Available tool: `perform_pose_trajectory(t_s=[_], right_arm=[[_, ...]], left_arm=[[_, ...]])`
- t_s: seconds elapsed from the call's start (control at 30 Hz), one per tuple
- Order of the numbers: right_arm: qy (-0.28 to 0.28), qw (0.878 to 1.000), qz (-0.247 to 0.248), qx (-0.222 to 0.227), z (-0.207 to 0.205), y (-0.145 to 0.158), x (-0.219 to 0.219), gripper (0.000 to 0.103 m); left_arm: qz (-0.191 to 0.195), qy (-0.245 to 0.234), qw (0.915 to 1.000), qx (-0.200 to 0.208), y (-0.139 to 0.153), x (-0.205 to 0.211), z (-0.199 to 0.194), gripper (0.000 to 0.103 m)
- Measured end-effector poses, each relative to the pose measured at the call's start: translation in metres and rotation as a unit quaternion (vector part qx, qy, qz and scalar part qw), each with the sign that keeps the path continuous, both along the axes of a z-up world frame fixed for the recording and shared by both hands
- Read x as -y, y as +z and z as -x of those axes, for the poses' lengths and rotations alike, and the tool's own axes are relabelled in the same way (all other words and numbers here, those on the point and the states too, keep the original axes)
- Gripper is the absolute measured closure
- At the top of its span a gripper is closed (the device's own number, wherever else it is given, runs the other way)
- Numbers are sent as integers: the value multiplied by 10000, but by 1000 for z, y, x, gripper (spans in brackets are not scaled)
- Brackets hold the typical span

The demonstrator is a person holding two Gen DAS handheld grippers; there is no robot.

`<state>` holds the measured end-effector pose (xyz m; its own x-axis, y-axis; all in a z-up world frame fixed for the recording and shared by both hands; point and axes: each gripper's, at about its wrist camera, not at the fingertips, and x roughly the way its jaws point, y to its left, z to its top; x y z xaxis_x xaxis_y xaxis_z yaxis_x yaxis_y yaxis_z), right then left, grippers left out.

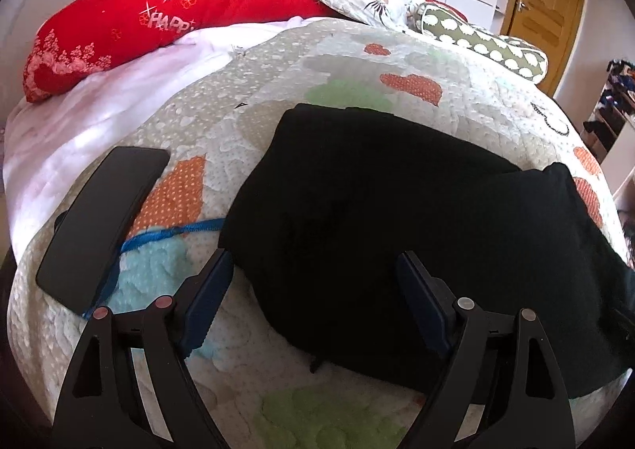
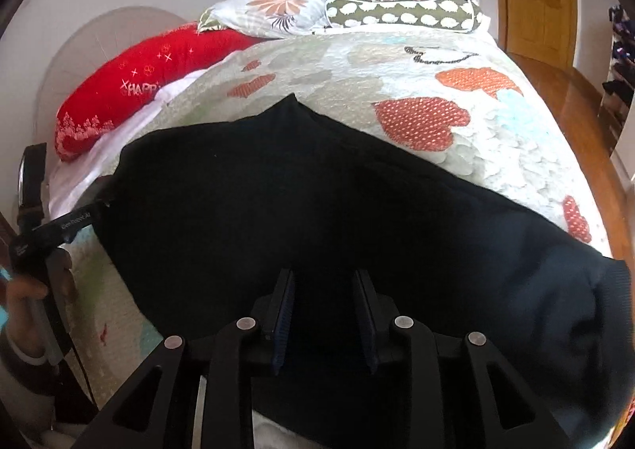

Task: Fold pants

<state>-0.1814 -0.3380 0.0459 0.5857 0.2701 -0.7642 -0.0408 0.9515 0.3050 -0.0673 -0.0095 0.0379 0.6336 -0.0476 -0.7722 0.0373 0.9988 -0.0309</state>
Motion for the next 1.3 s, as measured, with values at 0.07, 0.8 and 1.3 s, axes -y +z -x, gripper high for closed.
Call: perform_pose_trajectory(t_s=[0.07, 0.8, 1.3], right_arm=[[2, 10000, -6, 67, 4, 5, 1, 73], [383, 9992, 134, -49, 31, 9, 31, 66], [-682, 9975, 37, -161, 82, 8, 96, 63]], left_arm=[[-40, -1, 10000, 52, 4, 4, 5, 19], [-247, -463, 9971, 548, 36, 91, 47, 19], [-244, -1179, 9924, 234, 13, 134, 48, 19]])
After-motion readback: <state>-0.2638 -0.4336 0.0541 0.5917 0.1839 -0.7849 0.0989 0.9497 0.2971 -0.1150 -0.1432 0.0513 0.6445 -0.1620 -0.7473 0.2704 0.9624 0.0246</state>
